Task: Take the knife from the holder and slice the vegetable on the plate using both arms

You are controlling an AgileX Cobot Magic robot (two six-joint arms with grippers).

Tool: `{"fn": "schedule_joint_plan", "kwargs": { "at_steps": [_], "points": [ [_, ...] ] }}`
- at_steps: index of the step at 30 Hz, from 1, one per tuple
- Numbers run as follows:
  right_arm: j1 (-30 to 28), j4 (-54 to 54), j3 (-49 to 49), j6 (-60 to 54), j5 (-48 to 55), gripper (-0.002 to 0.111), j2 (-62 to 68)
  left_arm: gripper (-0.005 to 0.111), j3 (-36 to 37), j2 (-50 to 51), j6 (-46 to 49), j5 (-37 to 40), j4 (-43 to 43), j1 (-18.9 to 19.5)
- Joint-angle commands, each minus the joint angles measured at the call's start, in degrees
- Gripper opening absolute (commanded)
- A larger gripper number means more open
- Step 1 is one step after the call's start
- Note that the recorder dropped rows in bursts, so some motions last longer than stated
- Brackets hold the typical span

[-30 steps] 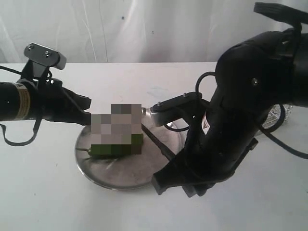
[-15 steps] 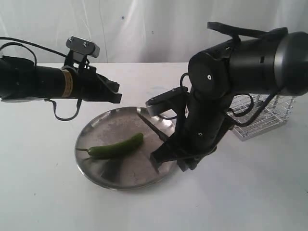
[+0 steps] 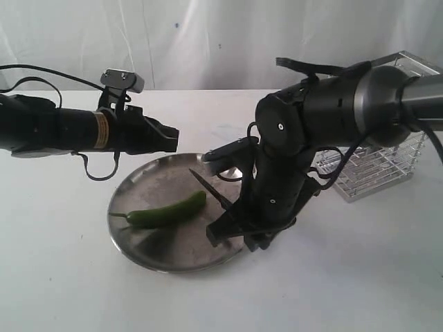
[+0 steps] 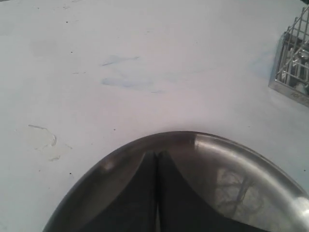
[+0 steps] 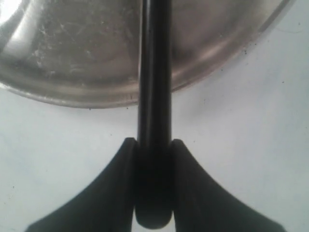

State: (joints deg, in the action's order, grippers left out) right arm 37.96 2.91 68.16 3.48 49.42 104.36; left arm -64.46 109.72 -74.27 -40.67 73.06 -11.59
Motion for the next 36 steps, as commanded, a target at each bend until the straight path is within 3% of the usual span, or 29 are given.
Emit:
{"fn": "schedule_joint_plan", "kwargs": {
  "at_steps": [1, 15, 36],
  "points": [
    [-0.33, 0.25, 0.33, -0.76, -1.77, 0.0, -0.22, 0.0, -0.23, -0.31, -0.68, -3.84, -0.32, 0.31],
    [-0.33, 2.88, -3.04, -2.34, -4.86, 0.0, -0.12, 0.0, -0.23, 1.21, -2.39, -5.51, -1.08, 0.18],
    [-0.33, 5.43, -4.21, -3.48, -5.63, 0.0, -0.12, 0.0, -0.23, 7.98, -0.62, -16.69, -7.77, 0.18]
  ]
}}
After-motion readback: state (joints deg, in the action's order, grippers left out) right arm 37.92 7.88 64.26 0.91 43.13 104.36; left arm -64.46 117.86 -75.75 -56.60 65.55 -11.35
